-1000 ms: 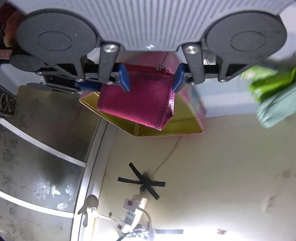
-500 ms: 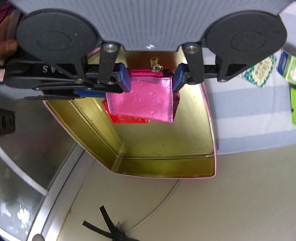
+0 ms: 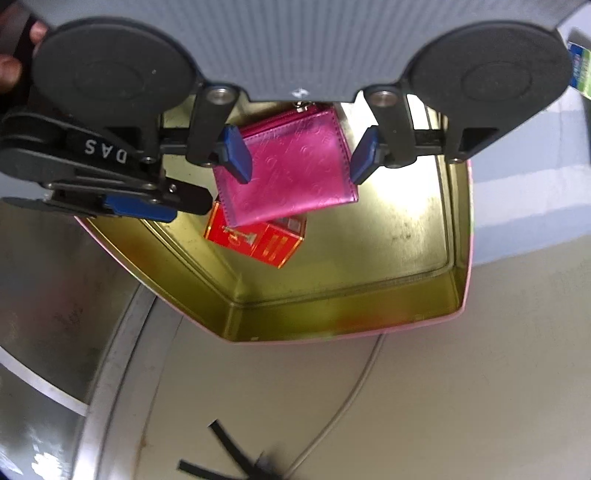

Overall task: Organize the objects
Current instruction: 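Carry the pink wallet in the left tool and release it into the tin, then grasp the teal plush toy with the left tool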

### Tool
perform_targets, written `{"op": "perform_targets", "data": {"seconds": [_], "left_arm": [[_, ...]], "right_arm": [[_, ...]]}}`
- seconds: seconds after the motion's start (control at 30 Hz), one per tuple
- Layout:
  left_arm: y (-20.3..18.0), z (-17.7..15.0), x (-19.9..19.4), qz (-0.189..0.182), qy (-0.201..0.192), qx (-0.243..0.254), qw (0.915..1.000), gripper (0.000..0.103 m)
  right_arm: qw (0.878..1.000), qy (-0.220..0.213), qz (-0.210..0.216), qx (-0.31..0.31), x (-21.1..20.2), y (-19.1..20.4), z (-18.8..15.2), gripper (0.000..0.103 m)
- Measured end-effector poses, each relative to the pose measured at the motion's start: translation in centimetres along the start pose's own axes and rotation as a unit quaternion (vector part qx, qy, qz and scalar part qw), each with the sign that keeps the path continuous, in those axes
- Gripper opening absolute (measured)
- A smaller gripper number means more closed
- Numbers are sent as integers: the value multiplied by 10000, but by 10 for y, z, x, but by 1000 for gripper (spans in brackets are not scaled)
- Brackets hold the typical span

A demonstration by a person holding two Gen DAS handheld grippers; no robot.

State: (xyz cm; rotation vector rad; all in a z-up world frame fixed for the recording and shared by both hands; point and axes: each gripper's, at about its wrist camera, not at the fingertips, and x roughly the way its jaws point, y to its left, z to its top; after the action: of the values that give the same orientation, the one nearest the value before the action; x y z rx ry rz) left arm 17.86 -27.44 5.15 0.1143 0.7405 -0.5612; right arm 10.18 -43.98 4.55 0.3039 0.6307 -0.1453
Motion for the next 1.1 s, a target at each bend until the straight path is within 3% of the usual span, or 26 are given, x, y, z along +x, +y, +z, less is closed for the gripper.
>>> {"op": "perform_targets", "data": {"seconds": [0.3,0.6,0.93,1.1], "left_arm": [[-4,-28,-69,279,-583,429,9970,62],[39,-70,-111,688,-546,317,9956,63],[120,-140,-139,1087,-258,-375,9930,69],[173,-176,-167,1501,-270,-808,9850,69]], "right_arm": [[9984,-470,327,19,-52,26,-20,40],[9948,-518,780,-407,-74,93,-34,46],[9864,69,1328,-971,-54,178,-75,46],[9795,508,1659,-1021,-30,216,-95,46]]}}
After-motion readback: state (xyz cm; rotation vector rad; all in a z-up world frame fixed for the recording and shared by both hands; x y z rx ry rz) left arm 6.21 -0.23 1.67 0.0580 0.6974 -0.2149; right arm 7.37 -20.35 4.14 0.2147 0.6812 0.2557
